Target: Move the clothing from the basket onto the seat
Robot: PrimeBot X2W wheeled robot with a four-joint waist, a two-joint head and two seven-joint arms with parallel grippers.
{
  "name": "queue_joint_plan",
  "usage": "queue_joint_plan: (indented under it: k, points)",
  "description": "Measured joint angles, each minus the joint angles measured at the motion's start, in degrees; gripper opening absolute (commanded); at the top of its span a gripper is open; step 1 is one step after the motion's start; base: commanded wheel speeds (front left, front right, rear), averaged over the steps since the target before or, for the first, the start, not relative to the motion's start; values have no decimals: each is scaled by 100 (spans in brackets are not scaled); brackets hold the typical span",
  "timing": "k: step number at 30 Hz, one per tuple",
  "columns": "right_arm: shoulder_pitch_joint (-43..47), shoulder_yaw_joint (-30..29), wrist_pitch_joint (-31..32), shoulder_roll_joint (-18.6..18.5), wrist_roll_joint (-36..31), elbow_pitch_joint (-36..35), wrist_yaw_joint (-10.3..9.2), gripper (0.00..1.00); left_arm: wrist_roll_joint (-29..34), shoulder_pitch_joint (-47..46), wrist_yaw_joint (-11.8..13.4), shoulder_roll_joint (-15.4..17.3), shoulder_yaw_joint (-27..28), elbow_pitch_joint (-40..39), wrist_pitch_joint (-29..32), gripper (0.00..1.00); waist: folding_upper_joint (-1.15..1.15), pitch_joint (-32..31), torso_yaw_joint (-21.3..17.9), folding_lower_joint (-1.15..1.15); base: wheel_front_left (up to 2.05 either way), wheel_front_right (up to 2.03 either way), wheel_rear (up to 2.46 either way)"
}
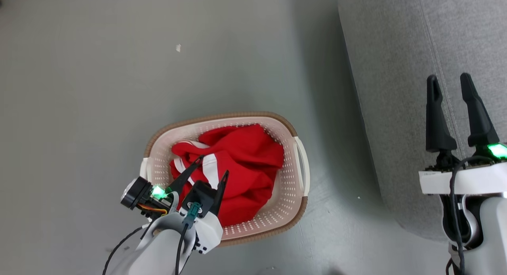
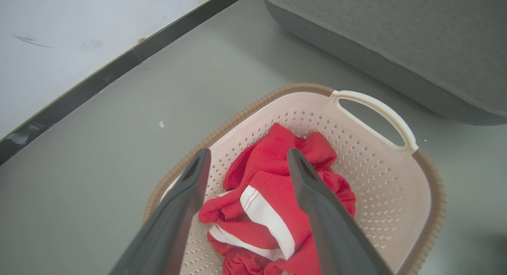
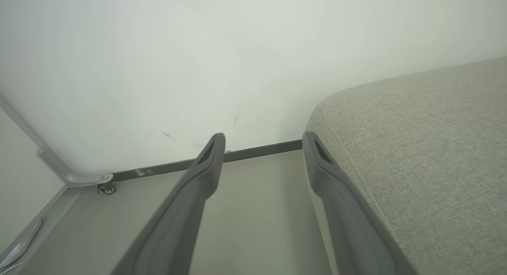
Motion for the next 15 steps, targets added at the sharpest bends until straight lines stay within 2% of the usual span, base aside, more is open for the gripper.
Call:
queue_joint_plan:
  k: [11, 15]
  points:
    - [-577, 64, -1, -5, 171, 40, 0, 100, 224, -420, -1, 4, -151, 334, 1, 100, 0, 661, -278, 0, 0, 0, 0]
    - [-771, 90, -1, -7, 241, 62, 0, 100, 266, -515, -78, 10, -256, 543, 90, 100, 0, 872, -377, 0, 0, 0, 0]
